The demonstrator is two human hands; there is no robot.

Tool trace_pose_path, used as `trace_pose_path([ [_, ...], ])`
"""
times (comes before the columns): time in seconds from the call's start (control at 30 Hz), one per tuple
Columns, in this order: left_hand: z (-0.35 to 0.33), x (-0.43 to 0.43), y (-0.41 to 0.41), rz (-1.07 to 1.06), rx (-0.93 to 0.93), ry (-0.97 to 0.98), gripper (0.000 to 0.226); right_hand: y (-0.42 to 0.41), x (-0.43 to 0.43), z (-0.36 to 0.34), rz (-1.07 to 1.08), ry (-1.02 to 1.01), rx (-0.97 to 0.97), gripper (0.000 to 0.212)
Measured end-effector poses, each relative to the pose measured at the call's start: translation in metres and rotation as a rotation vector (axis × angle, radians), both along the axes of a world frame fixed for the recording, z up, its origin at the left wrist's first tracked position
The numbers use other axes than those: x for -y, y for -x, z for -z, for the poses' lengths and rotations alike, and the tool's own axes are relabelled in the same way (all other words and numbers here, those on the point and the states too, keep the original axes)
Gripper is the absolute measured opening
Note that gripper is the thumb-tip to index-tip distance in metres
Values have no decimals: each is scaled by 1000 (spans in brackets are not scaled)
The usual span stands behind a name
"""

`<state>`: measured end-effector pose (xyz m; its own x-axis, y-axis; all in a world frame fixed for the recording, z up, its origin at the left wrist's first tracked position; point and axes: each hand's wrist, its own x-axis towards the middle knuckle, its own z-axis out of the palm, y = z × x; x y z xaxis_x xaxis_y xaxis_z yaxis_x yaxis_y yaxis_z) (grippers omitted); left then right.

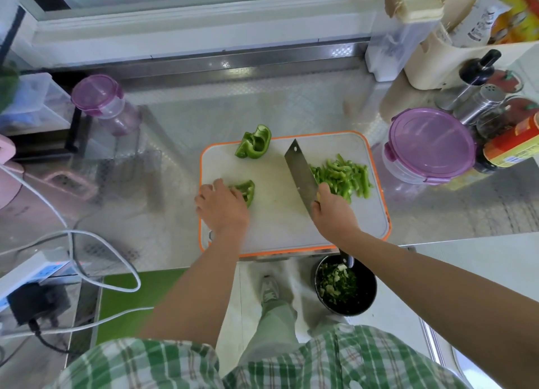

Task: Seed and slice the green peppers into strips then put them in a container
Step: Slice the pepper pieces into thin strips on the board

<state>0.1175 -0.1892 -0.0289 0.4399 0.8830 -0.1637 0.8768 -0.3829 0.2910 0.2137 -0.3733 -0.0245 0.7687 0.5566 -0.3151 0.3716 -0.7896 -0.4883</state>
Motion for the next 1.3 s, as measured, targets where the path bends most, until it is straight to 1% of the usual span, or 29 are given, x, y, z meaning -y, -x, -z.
trace_pose_path([
  [0.07,7,-7,1,11,30,123,37,-2,0,-3,-8,-28,3,13],
  [0.13,9,-8,1,22,100,181,33,3,-3,-7,-99,-71,-17,10],
  [0.2,8,-3,0,-48,182,272,35,7,-4,-6,-172,-70,-22,10],
  [0.23,6,0,0,-84,236,330,37,7,-4,-4,-167,-50,-16,11],
  [0.3,9,6,0,-130,366,431,35,3,-2,-2,-86,6,-6,11],
  [0.4,11,14,-1,-193,495,520,20,-1,1,-3,-10,4,-5,11],
  [0.43,12,16,-3,-244,547,564,18,0,2,-4,-27,-23,-14,10],
  [0.5,13,19,-4,-326,615,651,23,5,1,-5,-100,-61,-25,9],
  [0.53,14,20,-5,-332,613,677,26,7,0,-5,-133,-55,-27,10],
  [0.6,16,23,-4,-302,618,710,18,10,-1,-3,-143,-1,-20,9],
  [0.63,17,24,-4,-286,628,717,15,10,-1,-3,-127,27,-12,8],
  [0.67,16,26,-4,-266,630,711,17,11,-1,-3,-111,45,-7,8],
  [0.73,15,28,-6,-230,609,688,29,11,-2,-5,-101,40,-25,11],
  [0.87,18,35,-12,-136,582,677,30,8,-4,-11,-125,27,-39,12],
  [0.97,17,45,-19,-175,542,667,33,6,-4,-17,-106,-3,-20,10],
  [1.07,14,49,-26,-191,517,578,33,6,-3,-24,-115,-39,-1,10],
  [1.2,15,49,-29,-175,504,535,33,10,-2,-30,-198,34,22,12],
  [1.3,17,48,-28,-175,505,529,33,11,-4,-32,-214,68,52,12],
])
